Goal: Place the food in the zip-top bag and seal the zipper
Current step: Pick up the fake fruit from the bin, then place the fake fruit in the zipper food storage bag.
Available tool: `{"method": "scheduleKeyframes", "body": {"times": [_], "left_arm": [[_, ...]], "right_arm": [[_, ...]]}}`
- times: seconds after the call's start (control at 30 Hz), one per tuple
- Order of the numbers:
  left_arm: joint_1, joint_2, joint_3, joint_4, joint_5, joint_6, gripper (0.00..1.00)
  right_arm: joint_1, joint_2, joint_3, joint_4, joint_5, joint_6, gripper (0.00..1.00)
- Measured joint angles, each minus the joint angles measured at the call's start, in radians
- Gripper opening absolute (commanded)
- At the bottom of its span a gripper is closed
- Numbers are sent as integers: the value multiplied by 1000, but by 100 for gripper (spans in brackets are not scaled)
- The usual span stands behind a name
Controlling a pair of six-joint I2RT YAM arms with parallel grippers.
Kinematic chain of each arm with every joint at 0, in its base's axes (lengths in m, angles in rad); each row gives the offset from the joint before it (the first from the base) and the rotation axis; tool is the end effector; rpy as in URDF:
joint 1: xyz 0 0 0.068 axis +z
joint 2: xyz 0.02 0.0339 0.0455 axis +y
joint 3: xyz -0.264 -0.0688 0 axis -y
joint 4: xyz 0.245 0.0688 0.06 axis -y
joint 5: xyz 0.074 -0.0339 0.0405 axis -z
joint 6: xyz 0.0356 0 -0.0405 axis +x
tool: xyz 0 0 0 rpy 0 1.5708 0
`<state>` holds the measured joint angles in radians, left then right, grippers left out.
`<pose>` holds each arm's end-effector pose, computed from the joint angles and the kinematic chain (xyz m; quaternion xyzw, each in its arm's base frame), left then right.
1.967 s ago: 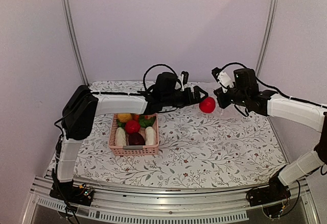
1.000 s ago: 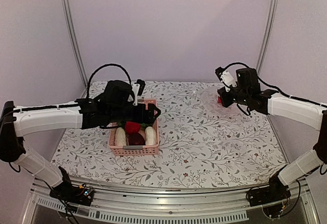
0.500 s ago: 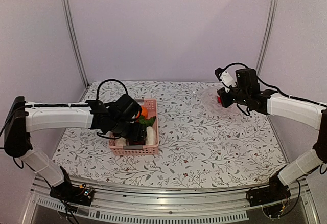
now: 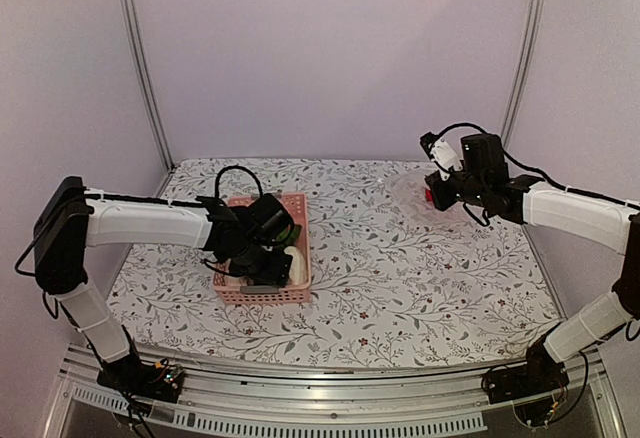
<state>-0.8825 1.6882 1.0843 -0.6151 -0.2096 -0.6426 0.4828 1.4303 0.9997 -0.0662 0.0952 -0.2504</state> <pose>0.2116 -0.2457 0.1838 0.0990 0.9743 -0.0457 0.1970 0.2911 0.1488 0.2750 -0.2849 0.8100 0.0186 0.5123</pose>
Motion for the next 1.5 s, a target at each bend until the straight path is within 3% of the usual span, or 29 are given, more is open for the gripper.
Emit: {"method": "scheduleKeyframes", "body": {"times": [0.47,0.93,1.2,1.5], "left_arm": [[1,25,88,-90,-8,44,63],[10,-60,281,-163,10,106,60],[8,-61,323,81,140,139,59],[4,-2,327,544,320,90,58]], "right_arm": [[0,0,-1,0,0,0,0],[0,0,-6,0,0,0,0],[0,0,-6,0,-5,0,0],[0,0,-6,0,-27,5,0]]}}
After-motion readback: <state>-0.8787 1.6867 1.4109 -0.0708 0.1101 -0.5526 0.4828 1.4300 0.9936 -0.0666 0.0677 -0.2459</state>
